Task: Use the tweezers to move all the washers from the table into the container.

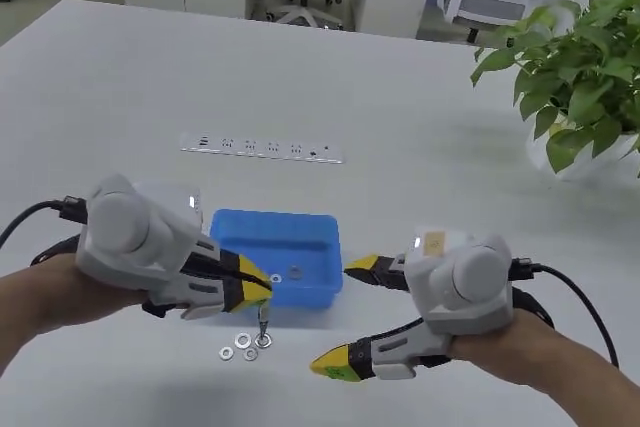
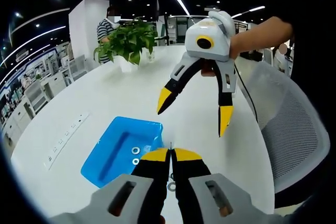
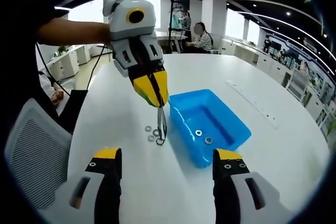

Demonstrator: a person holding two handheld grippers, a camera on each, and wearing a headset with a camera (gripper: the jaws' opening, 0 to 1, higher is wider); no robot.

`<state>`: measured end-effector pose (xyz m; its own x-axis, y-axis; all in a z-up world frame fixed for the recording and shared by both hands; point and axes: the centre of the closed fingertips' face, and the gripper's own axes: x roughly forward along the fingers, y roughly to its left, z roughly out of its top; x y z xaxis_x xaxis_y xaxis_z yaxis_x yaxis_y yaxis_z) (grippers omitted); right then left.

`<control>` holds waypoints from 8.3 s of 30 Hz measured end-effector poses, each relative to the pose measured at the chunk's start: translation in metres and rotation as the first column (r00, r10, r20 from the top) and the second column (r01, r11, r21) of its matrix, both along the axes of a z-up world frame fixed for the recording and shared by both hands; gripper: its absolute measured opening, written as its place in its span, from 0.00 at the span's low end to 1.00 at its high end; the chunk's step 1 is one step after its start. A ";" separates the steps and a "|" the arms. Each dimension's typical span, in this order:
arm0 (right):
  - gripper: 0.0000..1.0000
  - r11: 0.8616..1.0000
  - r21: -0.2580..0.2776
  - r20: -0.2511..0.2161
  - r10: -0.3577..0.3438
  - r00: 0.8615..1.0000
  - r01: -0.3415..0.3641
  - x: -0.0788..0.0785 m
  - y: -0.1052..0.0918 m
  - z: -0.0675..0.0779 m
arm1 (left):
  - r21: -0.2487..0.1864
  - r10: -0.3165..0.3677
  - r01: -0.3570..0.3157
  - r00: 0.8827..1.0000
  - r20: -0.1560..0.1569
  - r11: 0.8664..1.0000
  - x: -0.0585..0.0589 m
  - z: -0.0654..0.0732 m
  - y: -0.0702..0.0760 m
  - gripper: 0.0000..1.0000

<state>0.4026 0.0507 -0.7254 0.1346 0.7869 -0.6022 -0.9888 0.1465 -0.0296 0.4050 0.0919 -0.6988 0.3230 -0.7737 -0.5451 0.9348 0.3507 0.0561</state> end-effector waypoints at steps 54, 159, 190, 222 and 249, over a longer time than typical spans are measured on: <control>0.20 0.957 -0.085 0.041 0.282 0.959 -0.278 0.000 0.070 -0.043 | 0.022 -0.085 0.085 0.996 -0.012 0.996 -0.002 -0.003 0.006 0.05; 0.09 0.957 -0.022 0.140 0.289 0.947 -0.289 0.021 0.076 0.023 | -0.139 0.218 -0.229 0.972 -0.089 0.964 -0.027 0.014 0.048 0.90; 0.09 0.959 -0.010 0.133 0.281 0.950 -0.282 0.060 0.090 0.001 | -0.167 0.270 -0.282 0.959 -0.088 0.945 -0.023 0.018 0.061 0.99; 0.09 0.958 -0.023 0.075 0.288 0.955 -0.287 0.071 0.098 -0.034 | -0.143 0.255 -0.261 0.965 -0.056 0.955 0.019 0.012 0.057 0.81; 0.09 0.950 -0.029 0.060 0.313 0.948 -0.311 0.070 0.097 -0.044 | -0.053 0.207 -0.206 0.978 0.019 0.977 0.068 0.000 0.045 0.20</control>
<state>0.4726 0.1480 -0.7697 -0.0777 0.7840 -0.6158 -0.9810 -0.1701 -0.0928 0.4732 0.1369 -0.6986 0.4909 -0.7152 -0.4975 0.8407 0.5387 0.0550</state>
